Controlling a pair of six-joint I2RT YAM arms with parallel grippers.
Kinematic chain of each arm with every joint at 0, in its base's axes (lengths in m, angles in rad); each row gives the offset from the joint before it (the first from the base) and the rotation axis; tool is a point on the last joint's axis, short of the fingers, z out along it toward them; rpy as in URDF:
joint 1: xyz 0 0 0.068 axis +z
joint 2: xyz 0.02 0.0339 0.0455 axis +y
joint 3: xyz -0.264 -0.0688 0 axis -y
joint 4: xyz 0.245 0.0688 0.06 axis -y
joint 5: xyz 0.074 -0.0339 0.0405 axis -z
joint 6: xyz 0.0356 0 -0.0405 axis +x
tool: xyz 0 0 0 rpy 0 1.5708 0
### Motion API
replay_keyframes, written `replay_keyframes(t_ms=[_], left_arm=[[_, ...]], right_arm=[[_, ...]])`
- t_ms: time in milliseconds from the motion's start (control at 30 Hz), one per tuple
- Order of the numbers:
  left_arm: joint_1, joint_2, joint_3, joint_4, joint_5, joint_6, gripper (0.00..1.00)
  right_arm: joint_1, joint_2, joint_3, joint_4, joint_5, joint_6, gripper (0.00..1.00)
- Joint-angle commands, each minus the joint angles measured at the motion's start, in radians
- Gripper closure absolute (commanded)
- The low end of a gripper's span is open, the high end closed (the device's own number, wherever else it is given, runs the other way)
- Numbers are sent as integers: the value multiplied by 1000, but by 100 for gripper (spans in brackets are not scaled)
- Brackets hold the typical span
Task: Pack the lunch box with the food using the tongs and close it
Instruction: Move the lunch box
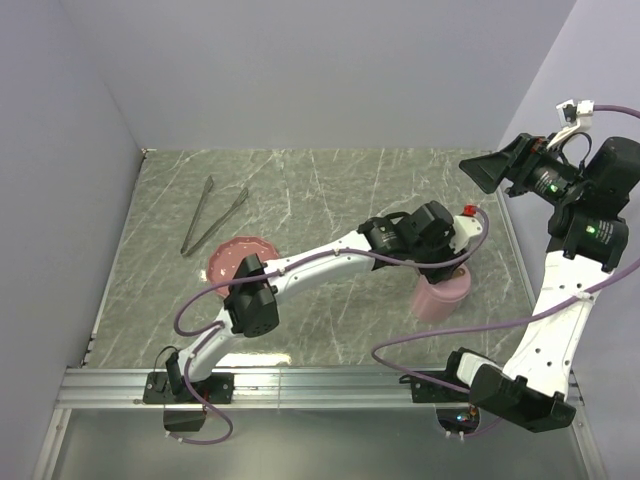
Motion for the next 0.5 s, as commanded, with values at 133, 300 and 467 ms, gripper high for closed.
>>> replay_keyframes(t_ms=[133, 300, 467], left_arm=[[39, -153, -24, 22, 29, -35, 46], [42, -187, -43, 35, 74, -49, 45], [53, -221, -66, 42, 131, -70, 45]], right_arm=[[-8, -51, 76, -10, -21, -48, 0], [-6, -39, 104, -73, -19, -99, 0], [-6, -24, 153, -206, -2, -234, 0]])
